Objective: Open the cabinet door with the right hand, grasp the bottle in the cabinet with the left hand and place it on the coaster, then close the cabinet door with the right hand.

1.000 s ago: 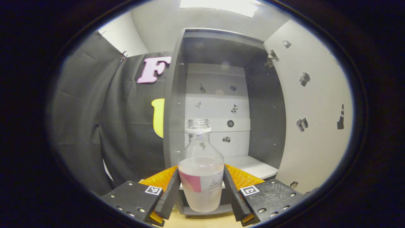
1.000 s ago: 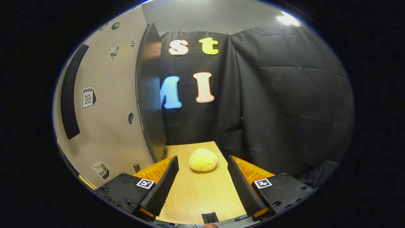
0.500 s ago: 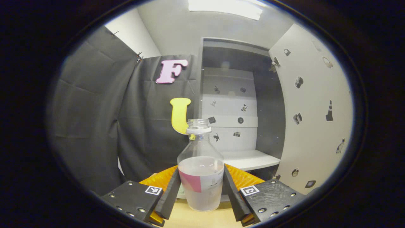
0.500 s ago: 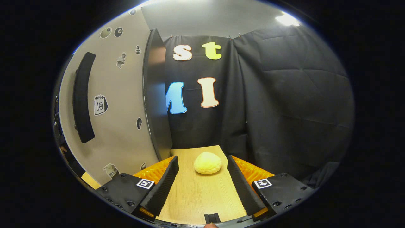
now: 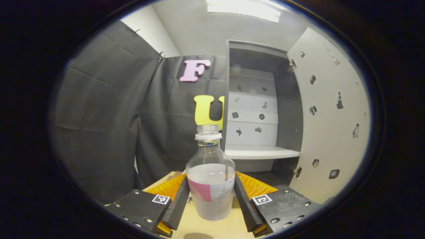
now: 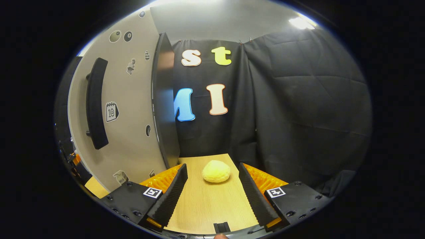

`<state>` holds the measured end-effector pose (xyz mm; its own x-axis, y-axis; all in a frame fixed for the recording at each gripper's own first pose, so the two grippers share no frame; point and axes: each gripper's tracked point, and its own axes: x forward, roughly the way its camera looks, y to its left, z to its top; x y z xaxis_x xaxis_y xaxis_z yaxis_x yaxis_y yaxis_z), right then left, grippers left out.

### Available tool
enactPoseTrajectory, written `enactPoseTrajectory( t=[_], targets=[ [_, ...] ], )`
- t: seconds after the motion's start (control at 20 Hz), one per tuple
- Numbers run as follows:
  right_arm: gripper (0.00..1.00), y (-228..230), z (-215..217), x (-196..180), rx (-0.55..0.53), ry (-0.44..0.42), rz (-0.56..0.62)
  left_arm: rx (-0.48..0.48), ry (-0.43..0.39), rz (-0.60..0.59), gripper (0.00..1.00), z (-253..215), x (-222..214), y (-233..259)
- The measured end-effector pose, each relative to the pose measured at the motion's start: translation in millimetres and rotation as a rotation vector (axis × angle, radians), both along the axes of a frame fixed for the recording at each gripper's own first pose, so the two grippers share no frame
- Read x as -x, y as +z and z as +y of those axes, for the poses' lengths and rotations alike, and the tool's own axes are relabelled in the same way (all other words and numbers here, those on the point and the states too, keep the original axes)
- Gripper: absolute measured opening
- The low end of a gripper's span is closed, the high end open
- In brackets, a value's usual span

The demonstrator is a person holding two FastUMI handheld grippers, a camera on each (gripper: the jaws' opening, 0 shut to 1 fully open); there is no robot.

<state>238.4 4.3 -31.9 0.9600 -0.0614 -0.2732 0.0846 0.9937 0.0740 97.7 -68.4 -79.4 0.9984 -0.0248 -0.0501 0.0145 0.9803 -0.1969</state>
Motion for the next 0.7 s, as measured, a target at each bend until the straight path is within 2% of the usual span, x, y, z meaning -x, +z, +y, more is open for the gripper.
enactPoseTrajectory(
  t=[0.1, 0.15, 0.4, 0.45, 0.5, 0.65, 0.7],
  targets=[
    [0.99, -1, 4, 2, 0.016, 0.003, 0.006, 0.012, 0.009, 0.023, 0.77, 3, 10, -23],
    [0.99, -2, 6, 3, 0.025, 0.005, 0.01, 0.019, 0.012, 0.034, 0.72, 4, 14, -35],
    [0.99, -8, 20, 6, 0.006, 0.031, 0.037, 0.002, 0.026, 0.077, 0.75, 5, 25, -81],
    [0.99, -9, 20, 6, 0.005, 0.029, 0.039, -0.006, 0.022, 0.082, 0.72, 4, 28, -89],
    [0.99, -10, 19, 6, 0.008, 0.026, 0.042, -0.01, 0.018, 0.09, 0.75, 3, 27, -94],
    [0.99, -16, 16, 9, 0.015, 0.018, 0.057, -0.009, 0.017, 0.116, 0.72, -2, 37, -121],
    [0.99, -17, 16, 9, 0.018, 0.016, 0.062, -0.01, 0.019, 0.128, 0.75, -3, 39, -130]
  ],
)
